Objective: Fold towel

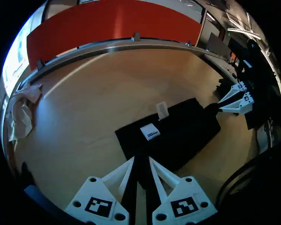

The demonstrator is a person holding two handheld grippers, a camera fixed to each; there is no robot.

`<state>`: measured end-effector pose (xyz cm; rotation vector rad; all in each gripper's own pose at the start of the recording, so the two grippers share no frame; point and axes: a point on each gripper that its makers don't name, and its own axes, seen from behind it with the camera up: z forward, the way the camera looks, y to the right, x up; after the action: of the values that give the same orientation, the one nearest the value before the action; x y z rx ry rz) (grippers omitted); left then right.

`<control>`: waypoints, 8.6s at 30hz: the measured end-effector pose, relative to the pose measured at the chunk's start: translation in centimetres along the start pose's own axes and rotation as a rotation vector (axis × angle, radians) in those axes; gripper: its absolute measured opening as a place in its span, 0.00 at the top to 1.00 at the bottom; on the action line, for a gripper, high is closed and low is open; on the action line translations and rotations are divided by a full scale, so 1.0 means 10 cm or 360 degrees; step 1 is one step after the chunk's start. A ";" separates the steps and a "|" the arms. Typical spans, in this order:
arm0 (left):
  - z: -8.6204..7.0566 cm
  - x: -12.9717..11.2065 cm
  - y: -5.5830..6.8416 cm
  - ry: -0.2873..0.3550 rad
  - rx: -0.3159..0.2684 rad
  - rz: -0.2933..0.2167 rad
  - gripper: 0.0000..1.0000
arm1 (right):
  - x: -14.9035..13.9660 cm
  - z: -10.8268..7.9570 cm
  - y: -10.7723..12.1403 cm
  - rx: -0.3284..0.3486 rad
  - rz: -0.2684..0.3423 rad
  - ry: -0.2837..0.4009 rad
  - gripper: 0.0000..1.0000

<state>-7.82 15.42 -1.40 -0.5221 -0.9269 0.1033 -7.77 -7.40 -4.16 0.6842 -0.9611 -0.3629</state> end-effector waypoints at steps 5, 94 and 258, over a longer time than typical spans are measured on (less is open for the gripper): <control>0.13 0.02 -0.05 -0.0006 0.0005 0.0001 0.88 | 0.03 0.13 0.10 -0.0051 0.0008 0.0001 0.88; -0.55 -0.81 -0.27 0.0099 0.0434 -0.0288 0.08 | -0.42 0.04 -0.14 -0.0065 -0.0112 0.0044 0.03; -1.63 -1.45 -0.38 0.0213 0.0554 -0.0537 0.08 | 1.19 0.89 -1.95 0.0466 -0.0509 0.0109 0.40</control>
<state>-4.31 1.41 -18.17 -0.0456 -0.8320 -0.0748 -8.72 -31.81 -6.42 1.1172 -0.8472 -0.4807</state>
